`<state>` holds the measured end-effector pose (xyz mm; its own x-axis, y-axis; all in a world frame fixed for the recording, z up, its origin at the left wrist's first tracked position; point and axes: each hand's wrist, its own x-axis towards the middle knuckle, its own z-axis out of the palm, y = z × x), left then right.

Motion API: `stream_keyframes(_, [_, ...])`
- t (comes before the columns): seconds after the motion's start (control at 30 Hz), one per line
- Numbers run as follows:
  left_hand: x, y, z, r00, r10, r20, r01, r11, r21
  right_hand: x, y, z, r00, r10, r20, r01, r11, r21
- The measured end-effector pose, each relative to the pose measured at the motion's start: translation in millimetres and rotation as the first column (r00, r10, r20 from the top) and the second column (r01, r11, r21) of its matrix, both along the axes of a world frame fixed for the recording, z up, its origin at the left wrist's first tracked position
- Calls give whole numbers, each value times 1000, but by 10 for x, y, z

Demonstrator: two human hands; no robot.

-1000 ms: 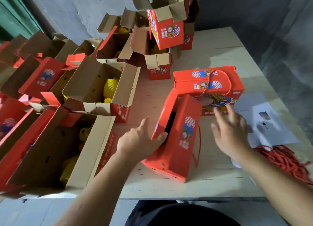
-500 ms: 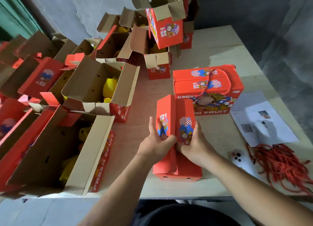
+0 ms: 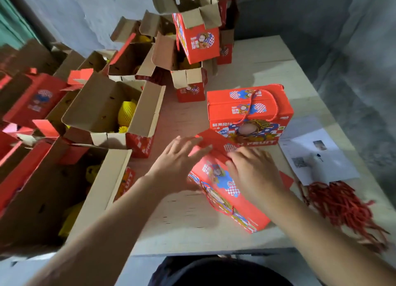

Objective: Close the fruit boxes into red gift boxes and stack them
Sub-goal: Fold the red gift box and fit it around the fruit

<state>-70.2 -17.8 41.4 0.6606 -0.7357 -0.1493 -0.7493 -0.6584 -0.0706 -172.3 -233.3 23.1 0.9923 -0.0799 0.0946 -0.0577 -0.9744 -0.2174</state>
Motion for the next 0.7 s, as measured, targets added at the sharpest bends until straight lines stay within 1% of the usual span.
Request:
stream_keyframes(0.03, [97,-13,-40,998,-60,-7,60,996,63,-92,72,-5,1000,-8,-22,8,1000,4])
stream_keyframes(0.1, [169,-82,-139,996,-84,-6,84,993,82,-280,197,-89,997,-32,-70,31,999,-13])
stream_keyframes(0.17, [160,-154,-211,998,-69,1,68,997,45,-409,251,-221,994,-45,-100,35,995,-98])
stream_keyframes(0.23, [147,-159,-237,999,-40,25,40,999,-10,-421,207,-310,998,-29,-60,20,989,-144])
stream_keyframes(0.3, [105,-93,-273,994,-27,110,34,997,-65,-366,107,-347,1000,20,-3,-20,989,-149])
stream_keyframes(0.37, [-22,2,-370,985,-19,171,40,992,-121,-291,-9,-342,993,115,3,-113,982,-151])
stream_keyframes(0.43, [-212,98,-503,986,32,164,6,974,-226,-220,-88,-315,975,220,-36,-223,962,-155])
stream_keyframes(0.5, [-356,156,-604,985,104,140,-58,951,-303,-159,-100,-276,959,263,-106,-277,949,-149])
stream_keyframes(0.63, [-397,152,-621,977,168,128,-127,952,-278,-74,-10,-224,947,213,-242,-258,950,-174])
stream_keyframes(0.7, [-415,151,-624,977,171,126,-127,946,-299,-81,13,-221,949,195,-248,-244,952,-185])
